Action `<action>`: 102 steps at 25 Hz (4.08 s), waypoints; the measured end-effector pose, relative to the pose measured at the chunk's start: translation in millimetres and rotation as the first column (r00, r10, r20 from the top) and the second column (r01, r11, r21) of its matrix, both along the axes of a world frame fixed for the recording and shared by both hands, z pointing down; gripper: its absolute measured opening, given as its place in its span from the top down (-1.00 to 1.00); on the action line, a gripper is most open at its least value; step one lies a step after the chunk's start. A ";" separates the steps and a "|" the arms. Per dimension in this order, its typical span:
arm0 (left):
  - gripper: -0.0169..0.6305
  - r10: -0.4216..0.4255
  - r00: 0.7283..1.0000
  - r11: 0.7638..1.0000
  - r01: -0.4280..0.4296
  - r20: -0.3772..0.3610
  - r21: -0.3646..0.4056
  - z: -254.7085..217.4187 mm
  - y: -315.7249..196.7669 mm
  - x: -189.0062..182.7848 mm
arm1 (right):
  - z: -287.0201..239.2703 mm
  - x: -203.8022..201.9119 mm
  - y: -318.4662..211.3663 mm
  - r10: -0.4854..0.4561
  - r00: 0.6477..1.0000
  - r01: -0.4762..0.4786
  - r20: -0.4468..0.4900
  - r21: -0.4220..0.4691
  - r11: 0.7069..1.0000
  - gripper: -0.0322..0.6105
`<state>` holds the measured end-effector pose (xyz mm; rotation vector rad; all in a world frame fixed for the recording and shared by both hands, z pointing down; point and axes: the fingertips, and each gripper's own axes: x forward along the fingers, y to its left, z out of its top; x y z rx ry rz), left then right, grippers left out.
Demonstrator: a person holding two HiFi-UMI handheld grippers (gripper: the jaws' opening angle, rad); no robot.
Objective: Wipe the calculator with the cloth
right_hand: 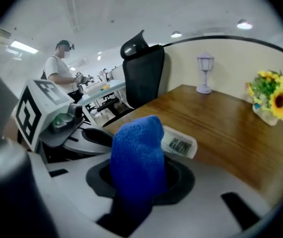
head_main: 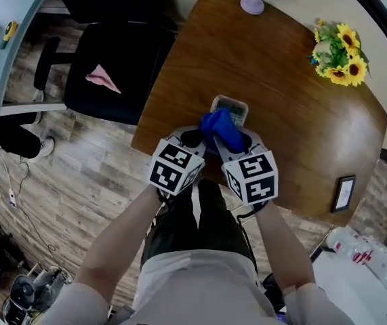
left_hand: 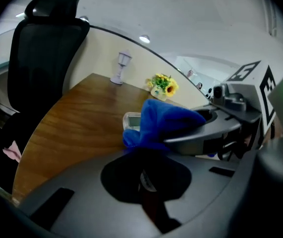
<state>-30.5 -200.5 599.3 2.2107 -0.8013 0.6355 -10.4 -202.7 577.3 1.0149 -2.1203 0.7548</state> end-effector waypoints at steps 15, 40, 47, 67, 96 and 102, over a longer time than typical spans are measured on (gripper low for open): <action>0.94 0.022 1.000 1.000 -0.022 -0.007 0.016 -0.2 0.3 0.8 | 28.4 81.0 37.1 0.037 0.979 -0.050 -0.199 -0.059 0.997 0.51; 0.94 -0.040 0.997 0.999 0.040 -0.069 -0.007 -0.3 -1.7 -0.9 | 9.4 -1.1 46.0 -0.057 0.986 0.071 0.159 -0.083 0.994 0.52; 0.94 -0.027 0.998 1.000 0.027 -0.063 0.001 -0.5 -0.7 -0.2 | 23.5 56.4 64.9 -0.018 1.000 0.017 -0.013 -0.110 0.994 0.51; 0.94 -0.045 0.998 0.998 0.046 -0.032 0.036 -0.7 -0.8 1.0 | 6.1 58.8 -69.1 0.161 0.985 -0.167 0.065 0.100 0.981 0.50; 0.94 -0.049 0.998 0.999 0.050 -0.045 0.015 0.0 -1.1 -0.4 | -30.1 55.3 -28.4 0.187 0.979 -0.198 0.082 0.163 0.967 0.51; 0.94 -0.046 0.997 0.999 0.047 -0.054 0.012 0.0 -1.7 0.4 | -9.8 47.5 -77.7 0.254 0.965 -0.261 0.060 0.159 0.952 0.51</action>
